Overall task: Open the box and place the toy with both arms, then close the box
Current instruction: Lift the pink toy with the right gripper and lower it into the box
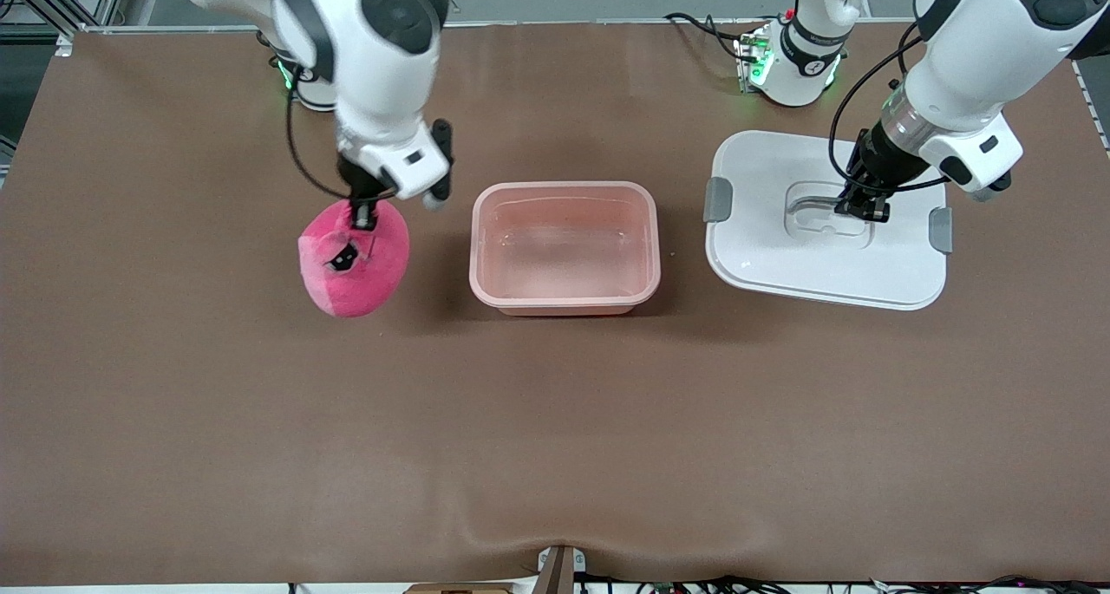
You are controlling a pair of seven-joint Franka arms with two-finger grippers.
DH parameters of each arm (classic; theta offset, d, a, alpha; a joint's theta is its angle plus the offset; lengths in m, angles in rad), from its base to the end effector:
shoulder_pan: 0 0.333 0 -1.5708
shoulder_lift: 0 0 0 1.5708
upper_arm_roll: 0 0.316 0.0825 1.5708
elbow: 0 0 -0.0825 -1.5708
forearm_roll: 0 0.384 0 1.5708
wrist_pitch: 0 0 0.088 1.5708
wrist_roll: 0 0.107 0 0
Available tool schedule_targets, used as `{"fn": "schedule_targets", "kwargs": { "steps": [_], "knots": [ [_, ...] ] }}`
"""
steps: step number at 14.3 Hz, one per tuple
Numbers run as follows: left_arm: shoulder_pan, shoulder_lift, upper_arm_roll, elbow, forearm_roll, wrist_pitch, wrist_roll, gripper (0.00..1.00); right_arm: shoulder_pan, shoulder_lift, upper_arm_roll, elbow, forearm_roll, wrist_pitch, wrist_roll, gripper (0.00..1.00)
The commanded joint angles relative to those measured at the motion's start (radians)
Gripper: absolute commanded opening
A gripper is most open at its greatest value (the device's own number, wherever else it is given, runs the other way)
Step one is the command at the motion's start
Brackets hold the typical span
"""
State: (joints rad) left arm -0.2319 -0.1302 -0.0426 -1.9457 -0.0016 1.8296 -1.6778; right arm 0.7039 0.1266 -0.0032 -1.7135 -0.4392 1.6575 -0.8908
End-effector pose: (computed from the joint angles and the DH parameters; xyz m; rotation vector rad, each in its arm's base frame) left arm 0.5030 -0.1428 0.5382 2.3916 2.0226 0.0174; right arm 0.4731 0.3441 0.5013 1.8190 2.0107 -0.3037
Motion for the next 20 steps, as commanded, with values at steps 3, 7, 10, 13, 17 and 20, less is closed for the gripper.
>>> {"fn": "schedule_targets", "kwargs": {
  "steps": [3, 7, 10, 13, 17, 20],
  "knots": [
    [0.013, -0.009, -0.005, -0.002, -0.018, -0.009, 0.026, 0.00, 0.133, 0.010, -0.014, 0.063, -0.157, -0.024, -0.010, 0.00],
    [0.013, -0.008, -0.005, -0.004, -0.018, -0.007, 0.026, 0.00, 0.196, 0.115, -0.014, 0.179, -0.182, -0.064, -0.016, 0.00],
    [0.013, -0.008, -0.005, -0.004, -0.018, -0.007, 0.026, 0.00, 0.252, 0.191, -0.014, 0.236, -0.182, -0.099, -0.017, 0.00],
    [0.014, -0.008, -0.005, -0.004, -0.018, -0.007, 0.027, 0.00, 0.252, 0.228, -0.014, 0.242, -0.170, -0.102, -0.017, 0.00],
    [0.014, -0.008, -0.005, -0.009, -0.018, -0.007, 0.027, 0.00, 0.284, 0.261, -0.014, 0.252, -0.144, -0.102, -0.016, 0.00],
    [0.016, -0.008, -0.005, -0.010, -0.018, -0.007, 0.049, 0.00, 0.328, 0.275, -0.014, 0.250, -0.127, -0.104, -0.013, 0.00]
  ]
}}
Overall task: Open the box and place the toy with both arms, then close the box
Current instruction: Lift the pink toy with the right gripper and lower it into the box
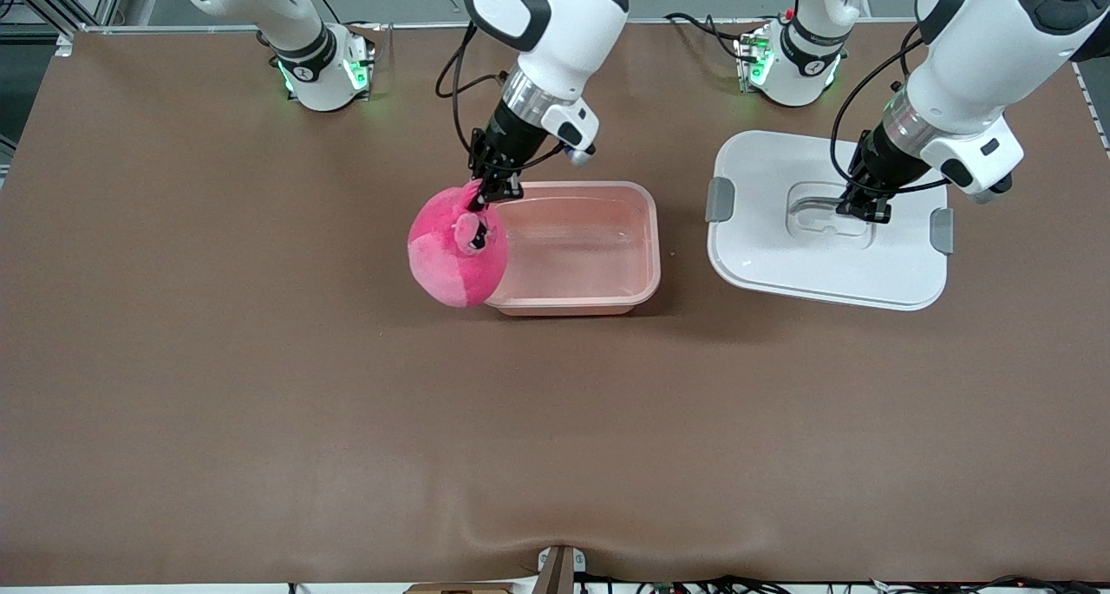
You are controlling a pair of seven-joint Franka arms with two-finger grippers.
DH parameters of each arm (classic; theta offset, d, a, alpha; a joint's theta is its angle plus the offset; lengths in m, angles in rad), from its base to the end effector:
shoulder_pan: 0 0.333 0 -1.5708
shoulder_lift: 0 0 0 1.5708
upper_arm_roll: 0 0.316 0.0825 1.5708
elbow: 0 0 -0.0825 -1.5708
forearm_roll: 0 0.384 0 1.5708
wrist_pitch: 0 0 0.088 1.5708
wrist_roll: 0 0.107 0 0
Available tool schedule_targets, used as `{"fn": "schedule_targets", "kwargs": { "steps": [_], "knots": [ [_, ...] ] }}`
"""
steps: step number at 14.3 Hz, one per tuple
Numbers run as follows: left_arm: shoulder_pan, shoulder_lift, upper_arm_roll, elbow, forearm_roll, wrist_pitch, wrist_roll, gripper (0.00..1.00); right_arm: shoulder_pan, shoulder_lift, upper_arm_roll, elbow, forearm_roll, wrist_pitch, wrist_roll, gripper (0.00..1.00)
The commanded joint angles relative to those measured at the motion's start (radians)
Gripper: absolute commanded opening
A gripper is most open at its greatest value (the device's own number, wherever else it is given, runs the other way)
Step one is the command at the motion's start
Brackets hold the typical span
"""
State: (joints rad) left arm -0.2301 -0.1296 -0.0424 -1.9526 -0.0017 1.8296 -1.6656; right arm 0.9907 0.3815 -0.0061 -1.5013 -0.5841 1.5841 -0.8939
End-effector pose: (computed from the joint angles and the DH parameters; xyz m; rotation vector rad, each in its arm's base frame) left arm 0.5026 -0.1415 0.5346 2.4066 2.0144 0.0107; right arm 0.4039 0.5037 0.4449 1.3896 2.1104 -0.3450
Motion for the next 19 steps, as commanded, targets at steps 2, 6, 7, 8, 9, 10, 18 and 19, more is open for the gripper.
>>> {"fn": "schedule_targets", "kwargs": {
  "steps": [2, 6, 7, 8, 9, 10, 18, 19],
  "knots": [
    [0.023, -0.008, -0.005, -0.005, -0.018, -0.007, 0.037, 0.00, 0.060, 0.031, -0.011, 0.038, 0.020, -0.032, -0.010, 0.00],
    [0.026, -0.008, -0.004, -0.005, -0.029, -0.009, 0.040, 0.00, 0.071, 0.033, -0.011, 0.041, 0.021, -0.042, -0.010, 1.00],
    [0.026, -0.008, -0.005, -0.005, -0.029, -0.007, 0.043, 0.00, 0.071, 0.028, -0.011, 0.058, 0.029, -0.065, -0.010, 1.00],
    [0.026, -0.008, -0.005, -0.005, -0.031, -0.009, 0.047, 0.00, 0.071, 0.027, -0.011, 0.088, 0.044, -0.090, -0.010, 1.00],
    [0.026, -0.008, -0.005, -0.005, -0.031, -0.009, 0.050, 0.00, 0.068, 0.023, -0.012, 0.117, 0.064, -0.117, -0.011, 1.00],
    [0.026, -0.008, -0.004, -0.005, -0.031, -0.007, 0.050, 0.00, 0.063, 0.020, -0.014, 0.136, 0.076, -0.137, -0.010, 1.00],
    [0.025, -0.008, -0.005, -0.009, -0.031, -0.007, 0.050, 0.00, -0.078, -0.023, -0.028, 0.130, 0.144, -0.147, 0.524, 1.00],
    [0.023, -0.007, -0.007, -0.009, -0.034, -0.007, 0.049, 0.00, -0.121, -0.023, -0.026, 0.130, 0.145, -0.141, 0.553, 1.00]
  ]
}}
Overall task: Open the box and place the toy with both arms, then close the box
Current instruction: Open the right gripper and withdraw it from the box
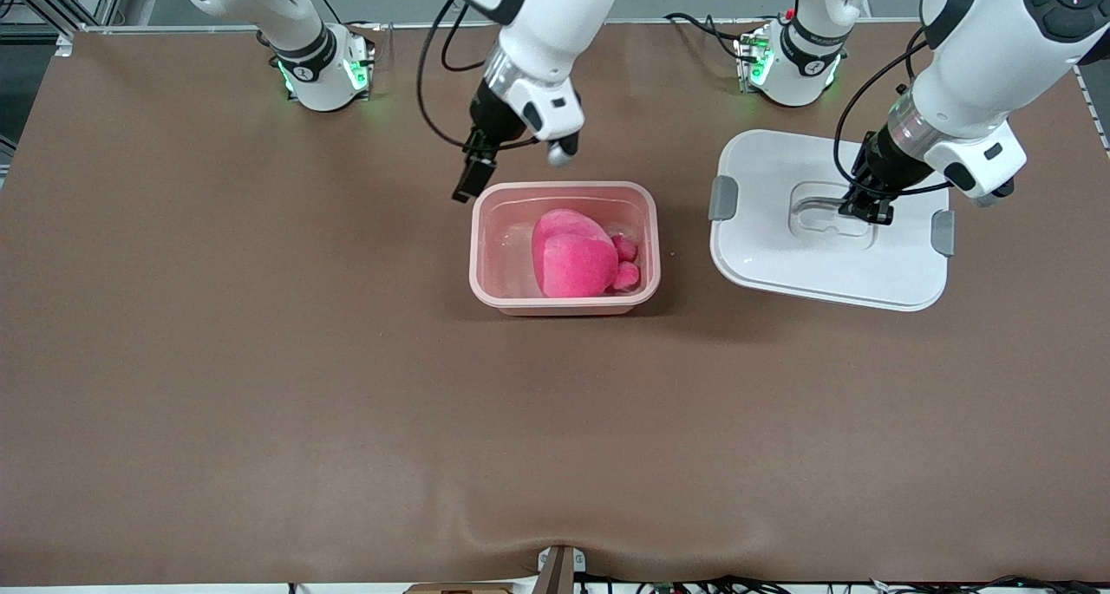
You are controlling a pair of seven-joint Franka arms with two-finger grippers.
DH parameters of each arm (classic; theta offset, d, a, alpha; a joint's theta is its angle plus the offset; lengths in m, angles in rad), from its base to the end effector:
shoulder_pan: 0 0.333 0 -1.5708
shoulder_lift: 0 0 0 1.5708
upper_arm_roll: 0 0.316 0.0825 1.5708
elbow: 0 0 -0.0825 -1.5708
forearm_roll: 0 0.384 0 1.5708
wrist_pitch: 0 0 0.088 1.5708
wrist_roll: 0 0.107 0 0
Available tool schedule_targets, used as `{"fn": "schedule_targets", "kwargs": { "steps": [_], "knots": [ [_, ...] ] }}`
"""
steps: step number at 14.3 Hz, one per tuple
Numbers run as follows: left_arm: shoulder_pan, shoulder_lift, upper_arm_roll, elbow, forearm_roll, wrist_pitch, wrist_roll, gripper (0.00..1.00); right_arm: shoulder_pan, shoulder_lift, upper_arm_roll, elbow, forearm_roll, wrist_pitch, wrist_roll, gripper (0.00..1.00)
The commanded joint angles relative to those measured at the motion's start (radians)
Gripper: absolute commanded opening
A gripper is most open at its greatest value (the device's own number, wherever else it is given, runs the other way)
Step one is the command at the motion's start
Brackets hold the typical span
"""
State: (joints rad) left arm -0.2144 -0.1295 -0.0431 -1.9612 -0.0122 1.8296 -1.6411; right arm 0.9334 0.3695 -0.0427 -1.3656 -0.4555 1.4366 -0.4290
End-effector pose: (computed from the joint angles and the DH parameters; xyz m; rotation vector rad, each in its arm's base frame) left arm 0.5034 -0.1345 0.5304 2.4144 2.0072 -0.0100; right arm 0.4381 0.4663 0.5011 2.0516 1.6042 -0.2361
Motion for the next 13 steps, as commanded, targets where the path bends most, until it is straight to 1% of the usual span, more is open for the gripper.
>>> {"fn": "schedule_targets", "kwargs": {
  "steps": [1, 3, 4, 5, 7, 10, 13],
  "knots": [
    [0.000, -0.006, -0.009, 0.001, -0.032, -0.007, 0.024, 0.00, -0.106, -0.014, 0.010, -0.006, 0.017, 0.027, 0.090, 1.00],
    [-0.008, 0.008, -0.015, 0.013, -0.041, -0.006, 0.006, 0.00, -0.194, -0.026, 0.010, -0.006, 0.018, 0.039, 0.093, 1.00],
    [-0.008, 0.014, -0.035, 0.013, -0.041, 0.002, 0.001, 0.00, -0.249, -0.038, 0.012, -0.006, 0.032, 0.039, 0.093, 1.00],
    [-0.008, 0.019, -0.052, 0.013, -0.043, 0.011, -0.008, 0.00, -0.321, -0.053, 0.010, -0.006, 0.102, 0.038, 0.092, 1.00],
    [-0.010, 0.037, -0.087, 0.034, -0.045, 0.037, -0.102, 0.00, -0.468, -0.076, 0.010, -0.009, 0.223, 0.028, 0.090, 1.00],
    [-0.013, 0.074, -0.132, 0.070, -0.043, 0.039, -0.186, 0.00, -0.612, -0.090, 0.010, -0.009, 0.308, 0.018, 0.081, 1.00],
    [-0.014, 0.122, -0.196, 0.125, -0.032, 0.045, -0.287, 0.00, -0.738, -0.098, 0.010, -0.010, 0.397, -0.001, 0.081, 1.00]
  ]
}}
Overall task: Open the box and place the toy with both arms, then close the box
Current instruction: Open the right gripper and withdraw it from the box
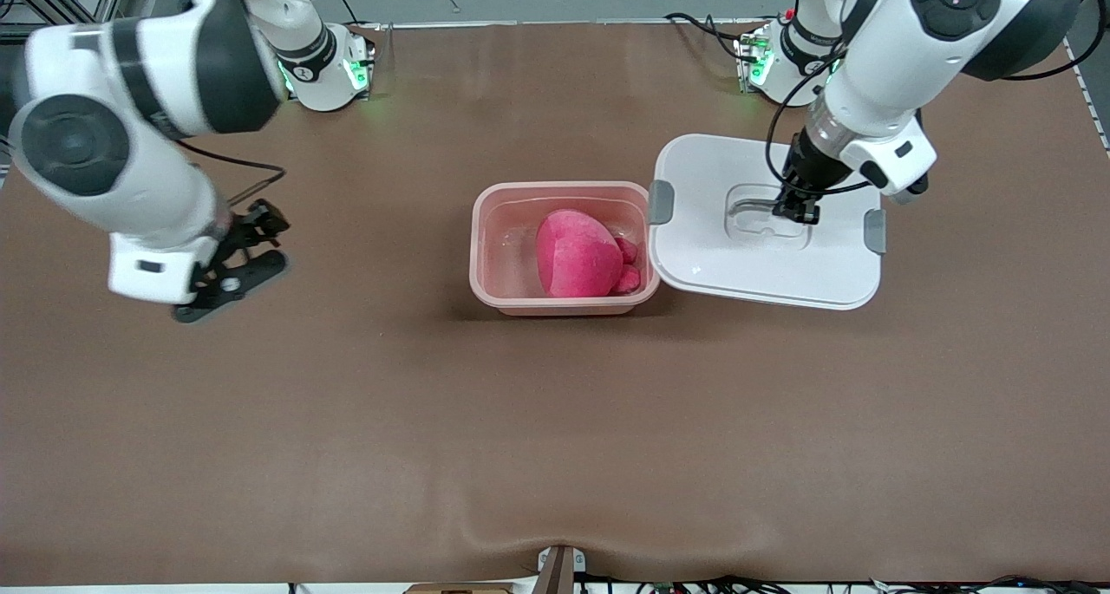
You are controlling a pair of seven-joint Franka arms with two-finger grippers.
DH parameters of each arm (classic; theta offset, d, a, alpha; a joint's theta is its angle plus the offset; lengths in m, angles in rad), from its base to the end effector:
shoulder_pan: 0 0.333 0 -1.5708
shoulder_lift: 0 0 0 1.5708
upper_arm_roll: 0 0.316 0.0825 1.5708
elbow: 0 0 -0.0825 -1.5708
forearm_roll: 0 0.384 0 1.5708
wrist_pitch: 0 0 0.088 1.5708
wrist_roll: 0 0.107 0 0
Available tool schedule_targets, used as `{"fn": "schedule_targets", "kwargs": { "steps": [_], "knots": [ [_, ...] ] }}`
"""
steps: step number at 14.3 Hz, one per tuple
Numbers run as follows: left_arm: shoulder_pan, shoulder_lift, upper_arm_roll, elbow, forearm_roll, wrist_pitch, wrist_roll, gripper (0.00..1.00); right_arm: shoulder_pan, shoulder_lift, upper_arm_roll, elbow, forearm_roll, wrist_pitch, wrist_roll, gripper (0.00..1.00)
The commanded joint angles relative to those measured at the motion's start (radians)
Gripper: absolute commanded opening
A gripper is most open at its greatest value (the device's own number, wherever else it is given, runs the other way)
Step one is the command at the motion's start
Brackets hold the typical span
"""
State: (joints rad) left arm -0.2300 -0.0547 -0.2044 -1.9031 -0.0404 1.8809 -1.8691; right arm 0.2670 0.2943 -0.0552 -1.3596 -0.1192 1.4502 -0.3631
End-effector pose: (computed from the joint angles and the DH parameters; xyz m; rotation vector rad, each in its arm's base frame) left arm 0.4956 -0.2354 0.5224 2.3251 2.0528 -0.0192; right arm 0.6126 0.1224 0.5405 2.8822 0.8497 -0.3209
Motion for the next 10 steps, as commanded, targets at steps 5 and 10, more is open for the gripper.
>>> {"fn": "schedule_targets", "kwargs": {
  "steps": [5, 10],
  "knots": [
    [-0.014, 0.124, -0.113, 0.133, 0.031, -0.005, -0.217, 0.00, -0.207, -0.058, 0.023, -0.064, 0.096, -0.016, 0.021, 1.00],
    [-0.132, 0.226, -0.124, 0.202, 0.094, 0.030, -0.421, 0.00, -0.210, -0.106, 0.025, -0.110, 0.096, -0.005, 0.120, 1.00]
  ]
}}
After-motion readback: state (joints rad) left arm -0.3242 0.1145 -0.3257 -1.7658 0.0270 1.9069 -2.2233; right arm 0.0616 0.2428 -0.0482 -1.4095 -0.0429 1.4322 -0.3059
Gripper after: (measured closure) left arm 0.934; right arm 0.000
